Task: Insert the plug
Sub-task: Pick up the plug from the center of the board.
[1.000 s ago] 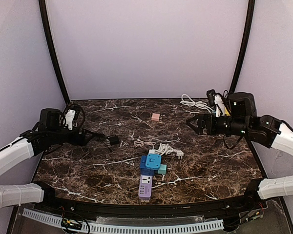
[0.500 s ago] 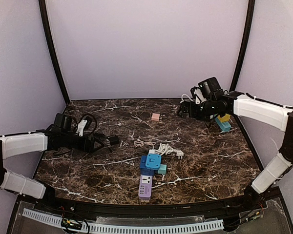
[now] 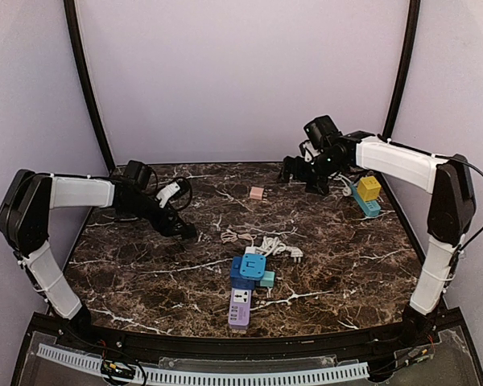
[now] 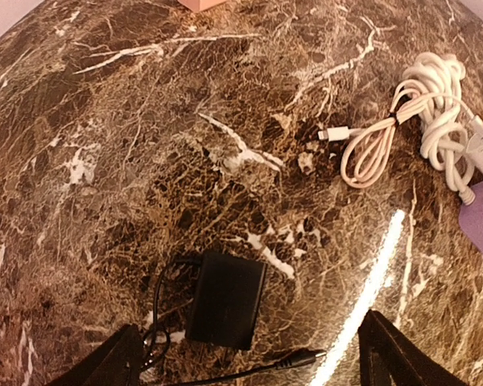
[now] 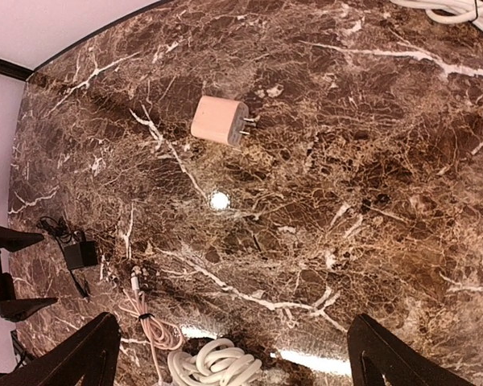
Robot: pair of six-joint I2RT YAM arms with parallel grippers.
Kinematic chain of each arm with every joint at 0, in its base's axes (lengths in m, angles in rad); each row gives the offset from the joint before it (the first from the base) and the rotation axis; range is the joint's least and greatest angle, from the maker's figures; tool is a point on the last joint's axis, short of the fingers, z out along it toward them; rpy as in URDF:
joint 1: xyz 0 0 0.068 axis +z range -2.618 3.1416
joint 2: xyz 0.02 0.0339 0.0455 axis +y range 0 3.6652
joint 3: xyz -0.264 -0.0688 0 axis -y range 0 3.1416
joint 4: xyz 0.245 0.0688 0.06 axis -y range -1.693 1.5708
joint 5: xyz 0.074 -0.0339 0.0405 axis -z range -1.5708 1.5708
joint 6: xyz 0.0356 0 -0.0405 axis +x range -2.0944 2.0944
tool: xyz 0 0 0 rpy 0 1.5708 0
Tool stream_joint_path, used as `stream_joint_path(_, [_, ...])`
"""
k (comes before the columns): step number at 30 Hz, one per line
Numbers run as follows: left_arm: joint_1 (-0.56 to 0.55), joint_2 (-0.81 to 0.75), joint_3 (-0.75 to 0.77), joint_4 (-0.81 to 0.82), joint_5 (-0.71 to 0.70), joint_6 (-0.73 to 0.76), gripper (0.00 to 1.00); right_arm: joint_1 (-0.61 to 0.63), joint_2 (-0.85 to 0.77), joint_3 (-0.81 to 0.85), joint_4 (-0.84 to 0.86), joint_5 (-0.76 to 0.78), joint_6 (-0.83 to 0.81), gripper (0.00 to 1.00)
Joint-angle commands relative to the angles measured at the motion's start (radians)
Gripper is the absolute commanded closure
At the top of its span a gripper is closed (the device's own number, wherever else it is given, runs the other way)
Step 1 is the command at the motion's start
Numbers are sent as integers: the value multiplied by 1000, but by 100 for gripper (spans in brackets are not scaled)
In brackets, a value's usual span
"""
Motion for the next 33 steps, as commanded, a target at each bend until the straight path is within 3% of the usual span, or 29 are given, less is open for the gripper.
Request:
stream_joint_path(1, [-9,72,95,-135,1,196,18,-4,2,18,-47,-16,63,2])
stream_joint_path(9, [-9,165,124,-79,-27,261,36,-5,-19,21,-75,-7,51,2])
stream_joint_path(11, [-15,180,131,-88,-41,265,46,-4,-16,28,-77,-11,40,2])
stream_joint_path(16, [-45,215,164,-97,-99,274,51,-3,-15,31,-86,-18,17,1])
stream_joint_path(20, [-50,225,172,-110,-117,277,68,-5,-26,20,-87,-8,9,1])
stream_joint_path(25, [-55,220,183,-145,-116,289,98,-5,-24,38,-86,-10,-13,1])
stream_joint_path(30, [-54,145,248,-160,-83,265,99,-4,-46,103,-86,-47,-63,3])
stream_joint_path(33, [-53,24,197,-4,-10,264,99,0,-72,160,-84,-85,-52,9])
